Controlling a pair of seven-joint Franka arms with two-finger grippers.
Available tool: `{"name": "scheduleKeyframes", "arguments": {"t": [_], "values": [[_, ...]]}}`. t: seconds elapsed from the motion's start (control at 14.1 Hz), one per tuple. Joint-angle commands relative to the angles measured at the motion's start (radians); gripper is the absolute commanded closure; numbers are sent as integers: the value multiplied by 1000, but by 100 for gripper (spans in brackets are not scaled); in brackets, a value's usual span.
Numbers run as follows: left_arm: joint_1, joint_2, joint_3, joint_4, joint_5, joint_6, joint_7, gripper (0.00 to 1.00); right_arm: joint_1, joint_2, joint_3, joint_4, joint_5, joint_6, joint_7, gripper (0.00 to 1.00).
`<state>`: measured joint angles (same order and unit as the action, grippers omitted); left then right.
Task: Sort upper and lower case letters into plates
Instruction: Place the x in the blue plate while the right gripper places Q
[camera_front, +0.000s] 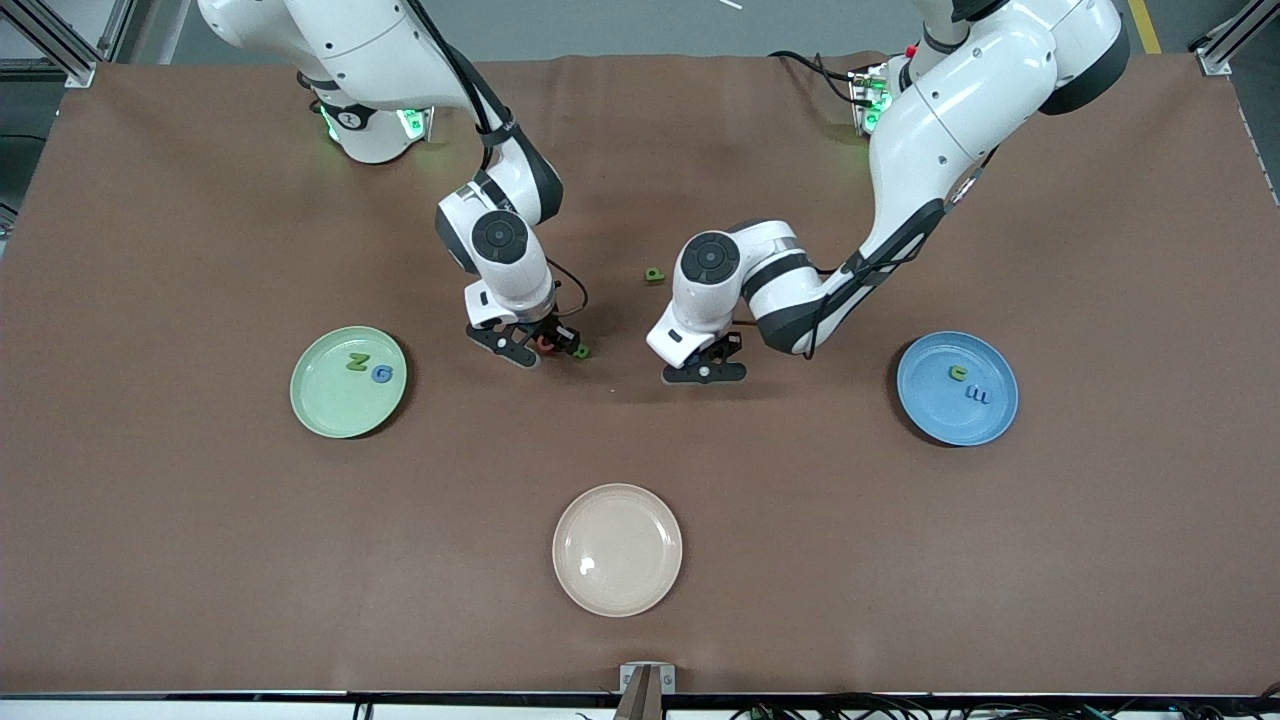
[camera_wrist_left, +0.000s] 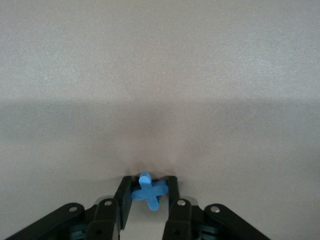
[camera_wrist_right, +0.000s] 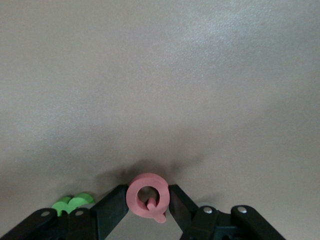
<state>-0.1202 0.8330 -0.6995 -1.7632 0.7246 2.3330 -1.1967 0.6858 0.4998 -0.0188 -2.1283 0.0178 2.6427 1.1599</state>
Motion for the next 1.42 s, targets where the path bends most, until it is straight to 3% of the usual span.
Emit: {"name": "scheduleKeyframes", "arguments": {"t": [0.0,0.21,0.57,0.71,1.06,1.35], "values": [[14,-1,-3,7,-8,6,6,85,-25,-7,-29,-10,-19,-7,-40,100],[55,-43,-44,4,-11,-55,11,87,-96,-61,-38,-12,-19,-27,-181,100],[417,-43,-351,1,-11,-289,198,88,-296,-170,-38,-22,-19,-179,-543,100],[522,-43,-422,-15,-1,-374,288,88,-383,-194,-36,-53,-19,-179,-684,100],[853,-61,-532,-249,202,-330,406,88,-575,-196,-36,-82,-19,-168,-995,100],[1033,-61,-531,-346,219,-204,564,88,-647,-185,-35,-96,-19,-133,-1082,99]]}}
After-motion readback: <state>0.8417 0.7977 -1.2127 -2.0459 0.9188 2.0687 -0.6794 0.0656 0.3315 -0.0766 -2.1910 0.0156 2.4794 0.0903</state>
